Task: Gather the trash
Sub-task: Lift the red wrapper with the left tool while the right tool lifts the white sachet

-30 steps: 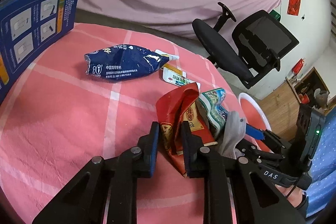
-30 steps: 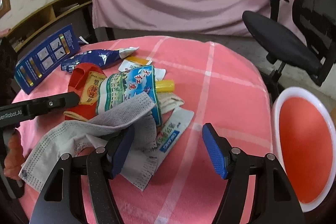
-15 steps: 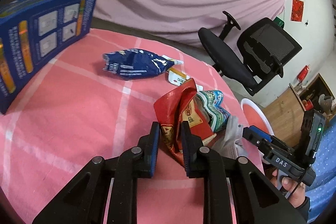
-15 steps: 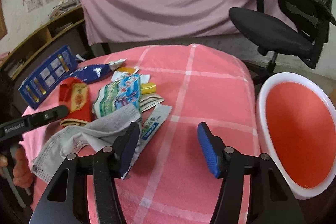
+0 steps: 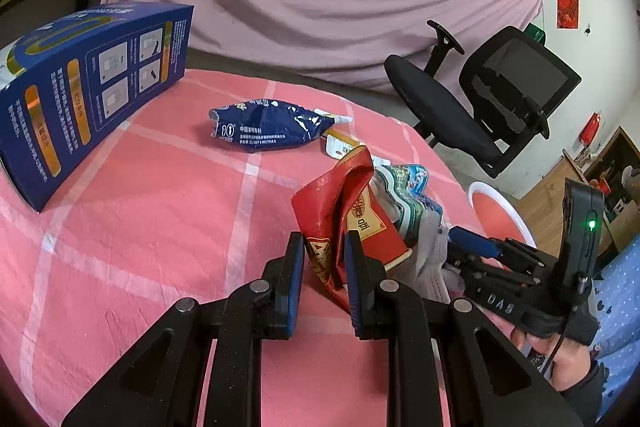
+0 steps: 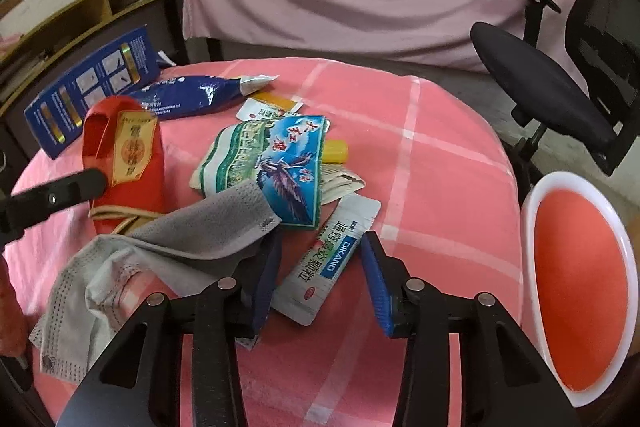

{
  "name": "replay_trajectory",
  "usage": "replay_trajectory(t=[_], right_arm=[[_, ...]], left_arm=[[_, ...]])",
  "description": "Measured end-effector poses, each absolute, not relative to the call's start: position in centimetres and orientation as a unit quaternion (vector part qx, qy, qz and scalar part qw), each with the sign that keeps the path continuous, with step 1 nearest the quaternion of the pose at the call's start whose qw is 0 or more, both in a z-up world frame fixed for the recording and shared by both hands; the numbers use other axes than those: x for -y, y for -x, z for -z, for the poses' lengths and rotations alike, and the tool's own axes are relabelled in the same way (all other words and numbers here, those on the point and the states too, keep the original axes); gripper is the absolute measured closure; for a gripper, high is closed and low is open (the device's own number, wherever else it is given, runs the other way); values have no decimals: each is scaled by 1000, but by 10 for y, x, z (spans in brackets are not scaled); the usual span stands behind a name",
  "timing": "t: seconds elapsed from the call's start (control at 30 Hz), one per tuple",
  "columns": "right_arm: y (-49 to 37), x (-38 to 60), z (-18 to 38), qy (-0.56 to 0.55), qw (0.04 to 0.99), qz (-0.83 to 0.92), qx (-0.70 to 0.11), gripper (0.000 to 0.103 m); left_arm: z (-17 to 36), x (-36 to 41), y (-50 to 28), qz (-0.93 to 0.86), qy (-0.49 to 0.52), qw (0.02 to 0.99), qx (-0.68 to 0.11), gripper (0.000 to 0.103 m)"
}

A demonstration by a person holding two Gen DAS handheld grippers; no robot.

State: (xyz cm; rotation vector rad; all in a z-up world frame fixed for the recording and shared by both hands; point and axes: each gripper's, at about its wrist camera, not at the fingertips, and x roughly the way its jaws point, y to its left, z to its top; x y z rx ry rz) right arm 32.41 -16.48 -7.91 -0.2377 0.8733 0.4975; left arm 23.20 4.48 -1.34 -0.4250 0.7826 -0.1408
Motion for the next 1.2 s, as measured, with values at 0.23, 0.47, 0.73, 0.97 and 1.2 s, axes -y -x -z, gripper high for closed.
replay_trajectory(t=[0.23, 0.47, 0.73, 0.97, 1.2], right_arm=[[-327, 186, 78, 86, 861, -252, -433, 84], [-325, 182, 79, 90, 860, -255, -433, 83], [-326, 183, 80, 86, 858, -257, -436, 83], [-321, 175, 81, 115, 858, -253, -431, 84], [-315, 176, 75, 117, 866, -260, -411, 86]], left_arm=[[14, -43, -234, 68, 205, 898, -382, 86], [25, -53, -246, 75, 254, 879, -397, 81], [22, -50, -256, 88, 242, 876, -407, 67], [22, -45, -256, 90, 238, 875, -412, 81], [11, -33, -245, 85, 224, 887, -394, 85]])
